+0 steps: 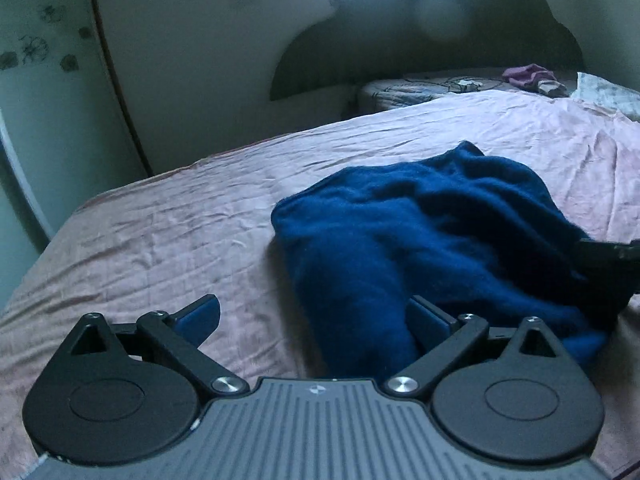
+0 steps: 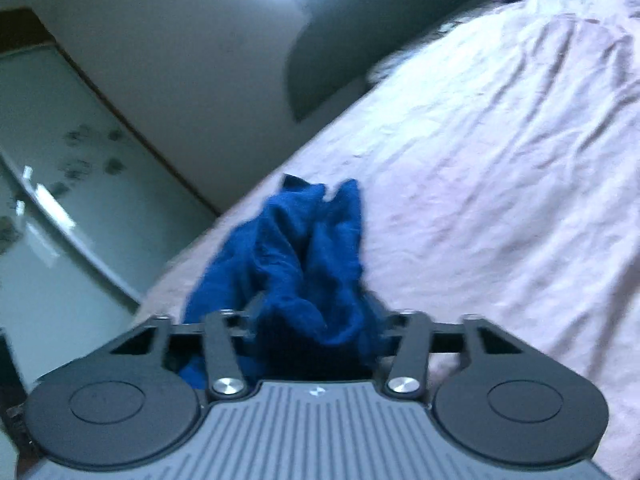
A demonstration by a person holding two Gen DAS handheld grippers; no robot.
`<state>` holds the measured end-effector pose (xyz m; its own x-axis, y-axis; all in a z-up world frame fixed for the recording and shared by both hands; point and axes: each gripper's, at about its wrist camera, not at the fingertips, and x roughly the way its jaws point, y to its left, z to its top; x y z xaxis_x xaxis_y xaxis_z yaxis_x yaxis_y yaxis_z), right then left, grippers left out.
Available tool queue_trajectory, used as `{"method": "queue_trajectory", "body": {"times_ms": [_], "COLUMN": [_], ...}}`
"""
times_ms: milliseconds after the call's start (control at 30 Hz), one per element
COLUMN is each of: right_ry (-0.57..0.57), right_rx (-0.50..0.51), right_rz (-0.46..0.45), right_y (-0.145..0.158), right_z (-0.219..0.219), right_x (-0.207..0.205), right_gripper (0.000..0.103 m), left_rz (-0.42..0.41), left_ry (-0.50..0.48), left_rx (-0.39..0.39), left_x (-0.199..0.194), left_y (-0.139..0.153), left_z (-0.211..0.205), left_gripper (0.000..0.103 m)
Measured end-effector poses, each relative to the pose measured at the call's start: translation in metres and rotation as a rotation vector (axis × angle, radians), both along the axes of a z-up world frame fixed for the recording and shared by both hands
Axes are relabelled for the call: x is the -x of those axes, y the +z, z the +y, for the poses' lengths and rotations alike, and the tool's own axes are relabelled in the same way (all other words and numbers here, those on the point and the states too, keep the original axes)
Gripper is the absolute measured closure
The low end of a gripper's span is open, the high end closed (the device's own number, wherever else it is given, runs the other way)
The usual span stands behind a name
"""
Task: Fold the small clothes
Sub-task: 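Release the folded sweater and open both grippers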
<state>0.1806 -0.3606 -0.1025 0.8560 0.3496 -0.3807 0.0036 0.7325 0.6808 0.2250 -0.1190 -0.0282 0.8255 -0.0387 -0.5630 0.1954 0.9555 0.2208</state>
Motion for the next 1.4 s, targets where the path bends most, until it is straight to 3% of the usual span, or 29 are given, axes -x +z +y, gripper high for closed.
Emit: {"method": "queue_trajectory", "body": {"times_ms": [300, 367, 433, 500, 567, 633, 700, 867, 1000, 1033, 1100, 1133, 1167, 1267, 1400], "right_ry": [-0.048, -0.122, -0.147, -0.057, 0.064, 0.165, 0.171, 0.16, 0.167, 0.168, 0.153, 0.136, 0.116, 0.119, 0.276], "right_rx": [0.037, 0.093, 0.214, 0.302, 0.364, 0.429, 0.485, 0.366, 0.343, 0.341, 0.347, 0.362, 0.385, 0.38, 0.141], "right_rz": [0.0, -0.031, -0.108, -0.167, -0.167, -0.108, -0.048, 0.022, 0.016, -0.008, -0.048, -0.055, -0.058, 0.005, 0.039], "right_y": [-0.002, 0.005, 0.026, 0.046, 0.055, 0.054, 0.048, 0.032, 0.039, 0.041, 0.046, 0.047, 0.046, 0.037, 0.012], "right_z": [0.001, 0.005, 0.016, 0.033, 0.053, 0.073, 0.082, 0.06, 0.06, 0.057, 0.047, 0.042, 0.036, 0.012, -0.014], "right_x": [0.002, 0.003, 0.009, 0.007, -0.007, -0.027, -0.05, -0.087, -0.083, -0.078, -0.07, -0.068, -0.067, -0.076, -0.091], "right_gripper": [0.063, 0.061, 0.061, 0.061, 0.061, 0.062, 0.062, 0.062, 0.062, 0.057, 0.032, 0.01, 0.002, 0.002, 0.001], "left_rz": [-0.018, -0.012, -0.004, 0.006, 0.016, 0.023, 0.029, 0.046, 0.058, 0.036, 0.008, 0.01, 0.024, 0.102, 0.23], "left_ry": [0.017, 0.018, 0.021, 0.023, 0.025, 0.03, 0.032, 0.018, 0.014, 0.014, 0.029, 0.039, 0.043, 0.042, 0.003], "left_rx": [0.037, 0.058, 0.074, 0.092, 0.105, 0.117, 0.123, 0.132, 0.162, 0.183, 0.209, 0.226, 0.255, 0.404, 0.61], "left_x": [0.006, 0.006, 0.005, 0.004, 0.003, 0.003, 0.003, 0.001, -0.003, -0.003, -0.007, -0.012, -0.017, -0.035, -0.055], "left_y": [-0.01, -0.013, -0.015, -0.015, -0.015, -0.015, -0.016, -0.018, -0.011, -0.008, -0.003, -0.002, 0.0, -0.001, -0.014], "left_z": [0.002, 0.004, 0.006, 0.009, 0.011, 0.012, 0.012, 0.012, 0.018, 0.024, 0.035, 0.042, 0.048, 0.07, 0.085], "left_gripper": [0.0, 0.0, 0.0, 0.0, 0.0, 0.0, 0.0, 0.0, 0.0, 0.0, 0.0, 0.0, 0.0, 0.001, 0.001]}}
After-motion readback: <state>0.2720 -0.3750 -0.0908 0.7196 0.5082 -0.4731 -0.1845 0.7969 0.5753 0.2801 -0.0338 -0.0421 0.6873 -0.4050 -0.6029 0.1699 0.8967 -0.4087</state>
